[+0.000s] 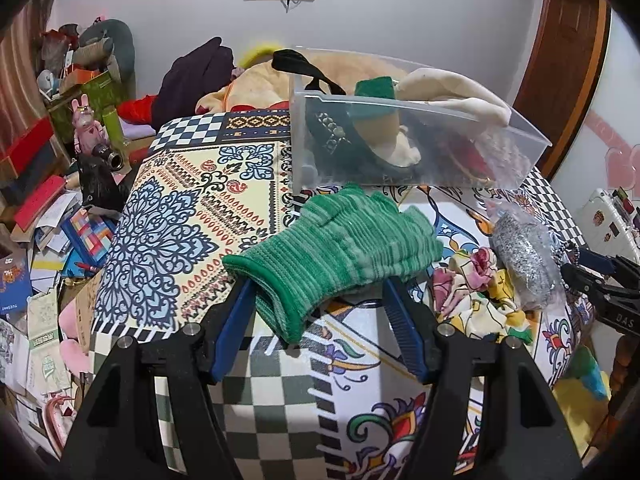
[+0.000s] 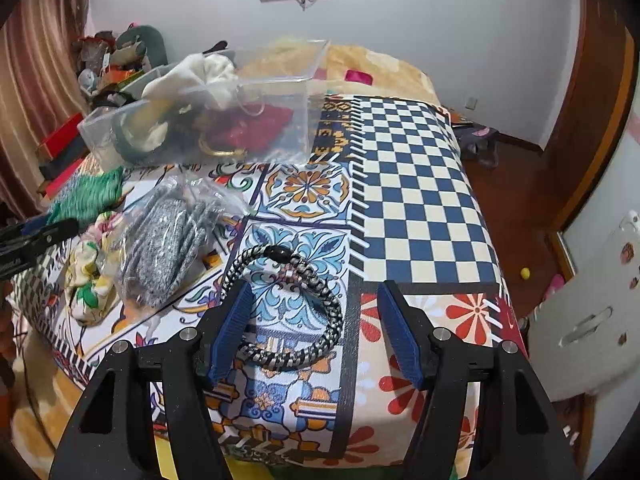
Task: Organize soft objects
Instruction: 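Grasp the green knit glove with the left tool while the right tool grasps the beaded bracelet, then carry the glove and bracelet over the box and open both tools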
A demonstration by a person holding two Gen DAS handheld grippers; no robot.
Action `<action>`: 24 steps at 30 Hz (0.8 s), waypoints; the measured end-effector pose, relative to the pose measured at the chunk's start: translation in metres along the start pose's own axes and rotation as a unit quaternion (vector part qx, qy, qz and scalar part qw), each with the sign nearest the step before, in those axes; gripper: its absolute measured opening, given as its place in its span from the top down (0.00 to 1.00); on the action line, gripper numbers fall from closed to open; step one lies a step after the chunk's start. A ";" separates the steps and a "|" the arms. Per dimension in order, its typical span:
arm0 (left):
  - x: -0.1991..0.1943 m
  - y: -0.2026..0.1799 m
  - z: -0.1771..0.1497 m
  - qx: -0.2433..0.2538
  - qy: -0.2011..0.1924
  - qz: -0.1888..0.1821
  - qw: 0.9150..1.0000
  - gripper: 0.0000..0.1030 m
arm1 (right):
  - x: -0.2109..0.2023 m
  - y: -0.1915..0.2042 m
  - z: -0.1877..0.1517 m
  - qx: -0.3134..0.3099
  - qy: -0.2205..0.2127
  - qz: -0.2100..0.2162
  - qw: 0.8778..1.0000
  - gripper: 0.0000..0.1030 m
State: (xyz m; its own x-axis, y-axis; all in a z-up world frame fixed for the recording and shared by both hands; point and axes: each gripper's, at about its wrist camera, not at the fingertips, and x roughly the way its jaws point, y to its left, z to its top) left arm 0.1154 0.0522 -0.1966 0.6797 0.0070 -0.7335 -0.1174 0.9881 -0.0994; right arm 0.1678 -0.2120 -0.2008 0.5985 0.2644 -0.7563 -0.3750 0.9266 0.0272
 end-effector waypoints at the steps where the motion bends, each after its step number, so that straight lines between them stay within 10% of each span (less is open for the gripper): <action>1: 0.000 -0.001 0.000 0.002 -0.002 0.003 1.000 0.37 | -0.001 0.000 -0.001 0.000 0.001 0.004 1.000 0.40; 16: -0.006 0.009 0.001 -0.017 -0.015 -0.017 1.000 0.89 | -0.001 0.017 -0.003 -0.021 0.000 0.039 0.999 0.41; 24: -0.034 0.006 0.006 -0.016 -0.048 -0.025 0.998 0.91 | -0.002 0.014 -0.003 -0.016 -0.002 0.048 0.999 0.90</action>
State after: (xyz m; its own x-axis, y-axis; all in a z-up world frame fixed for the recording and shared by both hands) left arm 0.0960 0.0588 -0.1684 0.7515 -0.0267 -0.6592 -0.1027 0.9823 -0.1569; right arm 0.1600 -0.2004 -0.2009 0.5613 0.3517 -0.7491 -0.4526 0.8883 0.0779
